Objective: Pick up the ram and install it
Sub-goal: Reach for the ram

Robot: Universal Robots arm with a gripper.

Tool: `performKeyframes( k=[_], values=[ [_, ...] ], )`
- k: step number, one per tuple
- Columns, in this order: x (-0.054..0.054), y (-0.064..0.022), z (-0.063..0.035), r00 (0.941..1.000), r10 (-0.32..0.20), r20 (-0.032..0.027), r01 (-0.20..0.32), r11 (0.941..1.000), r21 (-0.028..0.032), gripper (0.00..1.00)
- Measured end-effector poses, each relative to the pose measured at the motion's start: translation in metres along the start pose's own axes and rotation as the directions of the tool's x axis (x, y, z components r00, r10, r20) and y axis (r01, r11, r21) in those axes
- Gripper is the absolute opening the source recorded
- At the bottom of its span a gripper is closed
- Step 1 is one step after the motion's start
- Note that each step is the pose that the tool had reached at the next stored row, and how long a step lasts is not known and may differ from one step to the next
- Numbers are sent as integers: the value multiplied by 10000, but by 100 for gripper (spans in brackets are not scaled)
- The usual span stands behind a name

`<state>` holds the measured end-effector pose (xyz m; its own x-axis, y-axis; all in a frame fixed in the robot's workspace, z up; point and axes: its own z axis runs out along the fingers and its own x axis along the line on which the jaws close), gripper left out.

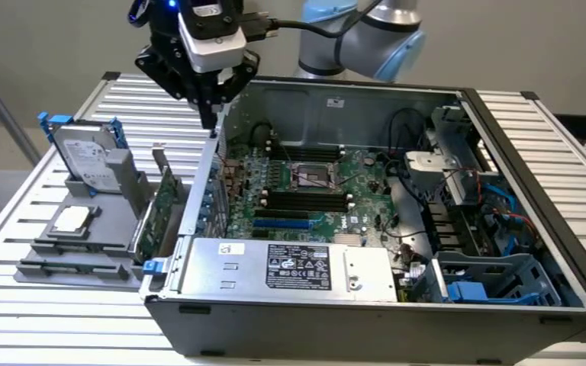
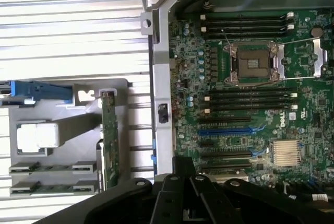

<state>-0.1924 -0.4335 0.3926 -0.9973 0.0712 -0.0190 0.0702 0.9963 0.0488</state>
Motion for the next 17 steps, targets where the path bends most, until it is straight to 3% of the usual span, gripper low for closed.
performKeyframes(
  k=[17],
  values=[
    [753,-280,13,10000,0,-1,0,10000,1,11]
  ],
)
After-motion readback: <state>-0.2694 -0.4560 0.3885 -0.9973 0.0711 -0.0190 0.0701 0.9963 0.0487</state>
